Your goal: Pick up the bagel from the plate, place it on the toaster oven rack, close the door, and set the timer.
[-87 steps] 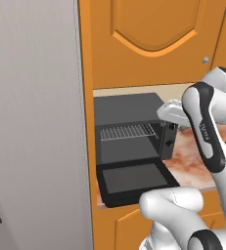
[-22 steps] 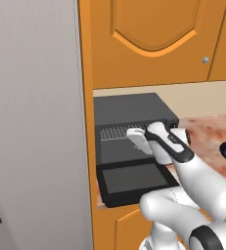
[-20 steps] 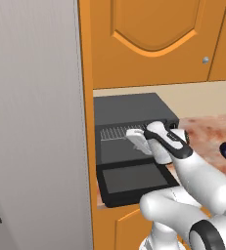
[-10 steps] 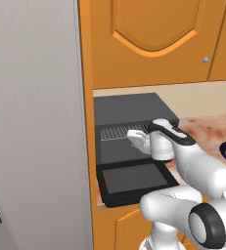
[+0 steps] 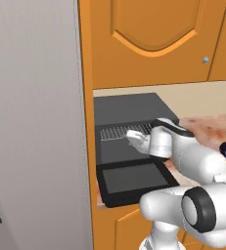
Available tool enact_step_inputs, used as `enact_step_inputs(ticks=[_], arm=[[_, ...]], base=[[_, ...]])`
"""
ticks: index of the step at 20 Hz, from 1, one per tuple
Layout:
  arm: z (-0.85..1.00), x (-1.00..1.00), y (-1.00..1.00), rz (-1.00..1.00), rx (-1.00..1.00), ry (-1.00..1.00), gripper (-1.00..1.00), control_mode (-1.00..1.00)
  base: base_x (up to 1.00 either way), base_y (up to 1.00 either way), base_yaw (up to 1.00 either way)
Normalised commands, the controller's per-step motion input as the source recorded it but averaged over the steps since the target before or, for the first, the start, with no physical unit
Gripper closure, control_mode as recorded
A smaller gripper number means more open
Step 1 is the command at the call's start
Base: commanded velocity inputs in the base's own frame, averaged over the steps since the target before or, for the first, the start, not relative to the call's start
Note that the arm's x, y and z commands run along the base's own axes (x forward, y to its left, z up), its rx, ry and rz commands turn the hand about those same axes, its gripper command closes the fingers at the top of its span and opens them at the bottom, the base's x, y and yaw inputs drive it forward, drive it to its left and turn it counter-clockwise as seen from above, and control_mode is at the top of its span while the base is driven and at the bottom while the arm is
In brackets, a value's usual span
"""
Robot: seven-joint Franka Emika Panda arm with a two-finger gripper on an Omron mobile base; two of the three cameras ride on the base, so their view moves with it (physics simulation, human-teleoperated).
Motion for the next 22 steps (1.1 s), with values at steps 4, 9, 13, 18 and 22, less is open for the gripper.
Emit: enact_step_inputs(ticks=[4,9,13,18,22], arm=[[0.00,0.29,0.11,0.00,0.03,0.00,-1.00,-1.00],[-0.03,0.32,0.08,0.00,0.01,0.00,-1.00,-1.00],[-0.12,0.35,0.04,0.00,0.00,0.00,-1.00,-1.00],[-0.22,0.34,0.01,0.00,0.00,0.00,-1.00,-1.00],[-0.25,0.37,0.00,0.00,0.01,0.00,-1.00,-1.00]], base=[[0.00,0.00,0.00],[0.00,0.00,0.00],[0.00,0.00,0.00],[0.00,0.00,0.00],[0.00,0.00,0.00]])
